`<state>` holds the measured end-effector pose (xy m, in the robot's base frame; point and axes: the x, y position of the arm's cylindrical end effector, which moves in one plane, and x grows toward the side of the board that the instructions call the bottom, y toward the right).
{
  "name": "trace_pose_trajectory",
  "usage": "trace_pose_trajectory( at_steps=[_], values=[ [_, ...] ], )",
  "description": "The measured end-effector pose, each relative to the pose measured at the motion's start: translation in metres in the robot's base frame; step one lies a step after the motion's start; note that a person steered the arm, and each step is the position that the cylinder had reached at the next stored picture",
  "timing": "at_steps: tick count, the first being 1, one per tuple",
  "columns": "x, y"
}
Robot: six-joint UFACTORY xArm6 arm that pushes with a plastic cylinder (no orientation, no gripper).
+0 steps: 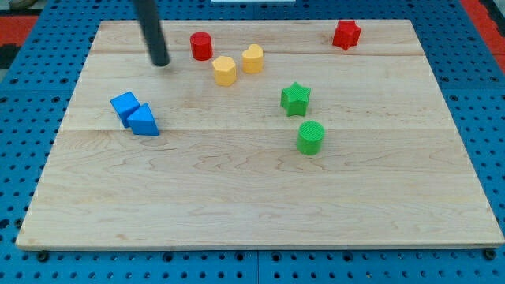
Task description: Push the red circle into the red star
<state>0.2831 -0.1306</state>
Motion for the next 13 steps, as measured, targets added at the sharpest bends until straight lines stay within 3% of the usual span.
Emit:
trace_pose_trajectory(
  at_steps=[2, 3, 5, 7, 8, 9, 11, 13],
  values=[
    [-0.026, 0.099],
    [-0.032, 0.047],
    [-0.083, 0.087],
    [-0.057, 0.219],
    [-0.056, 0.243],
    [-0.066, 0.216],
    [-0.012, 0.194],
    [0.014, 0.134]
  ],
)
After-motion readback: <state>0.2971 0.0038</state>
